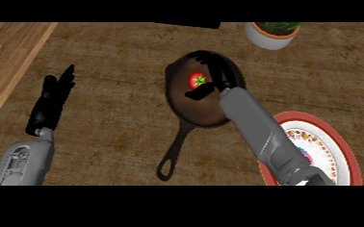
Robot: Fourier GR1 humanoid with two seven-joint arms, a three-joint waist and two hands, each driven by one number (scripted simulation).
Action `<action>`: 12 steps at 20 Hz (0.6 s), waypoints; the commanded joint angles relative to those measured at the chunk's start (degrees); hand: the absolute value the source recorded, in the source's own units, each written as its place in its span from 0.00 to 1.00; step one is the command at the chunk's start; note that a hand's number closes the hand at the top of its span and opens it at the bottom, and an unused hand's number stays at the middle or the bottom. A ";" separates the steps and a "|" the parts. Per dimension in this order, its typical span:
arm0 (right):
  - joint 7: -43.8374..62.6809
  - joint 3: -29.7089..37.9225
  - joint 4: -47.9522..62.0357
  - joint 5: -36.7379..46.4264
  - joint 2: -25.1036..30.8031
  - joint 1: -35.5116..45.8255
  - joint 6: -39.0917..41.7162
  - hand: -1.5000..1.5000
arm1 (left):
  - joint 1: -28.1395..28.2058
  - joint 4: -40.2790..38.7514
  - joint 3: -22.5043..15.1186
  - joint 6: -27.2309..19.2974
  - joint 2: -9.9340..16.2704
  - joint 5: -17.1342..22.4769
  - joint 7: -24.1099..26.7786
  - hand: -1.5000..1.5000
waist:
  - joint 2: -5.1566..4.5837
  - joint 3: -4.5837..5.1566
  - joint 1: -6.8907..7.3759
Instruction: Pick the tomato from the plate and place it in the pan
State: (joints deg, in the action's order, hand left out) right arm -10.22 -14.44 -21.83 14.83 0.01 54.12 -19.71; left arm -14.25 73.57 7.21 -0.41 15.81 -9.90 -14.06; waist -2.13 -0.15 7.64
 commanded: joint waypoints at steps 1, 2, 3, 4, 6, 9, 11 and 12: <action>-3.25 -0.49 1.17 -5.31 -0.01 0.18 -1.67 0.00 | -1.69 -0.53 -1.50 -0.45 -1.73 -0.66 -0.27 0.50 | -0.29 -0.05 0.87; -4.82 -0.05 0.41 -6.78 -0.01 0.45 -2.05 0.00 | -0.91 0.09 0.20 1.27 0.64 0.63 0.04 0.50 | 0.08 -0.04 0.60; -6.18 -0.19 0.12 -8.38 -0.01 -0.63 -2.56 0.00 | -1.18 -2.56 -0.43 -1.55 -1.21 -1.20 1.35 0.50 | -0.25 -0.01 0.39; -7.72 0.78 -0.61 -10.03 -0.01 -0.44 -3.11 0.00 | 0.39 -0.79 0.20 -0.39 0.19 -0.54 1.37 0.50 | 0.11 -0.05 0.56; -8.48 1.25 -0.91 -12.73 -0.01 0.84 -4.52 0.00 | -2.45 -0.16 0.17 -0.45 0.06 -0.29 -0.98 0.50 | 0.05 -0.08 0.73; -12.21 2.60 -0.33 -16.05 -0.01 0.60 -7.64 0.00 | -0.90 -0.75 0.43 -0.42 0.27 -0.43 -0.60 0.50 | 0.29 -0.02 -0.64; -11.58 3.07 0.28 -18.22 -0.01 2.45 -9.14 0.00 | 2.13 -0.35 1.23 0.83 0.80 0.78 0.99 0.50 | 0.72 0.04 -1.17; -13.13 3.69 1.43 -18.97 -0.01 2.05 -8.92 0.00 | -2.76 -0.32 1.57 0.06 1.28 0.44 -3.34 0.50 | 0.55 -0.01 -1.85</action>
State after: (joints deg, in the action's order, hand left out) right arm -20.78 -12.05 -21.72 -0.37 0.00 55.40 -26.66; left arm -14.68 73.00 7.86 -0.45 16.14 -9.85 -14.41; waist -1.75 -0.15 6.93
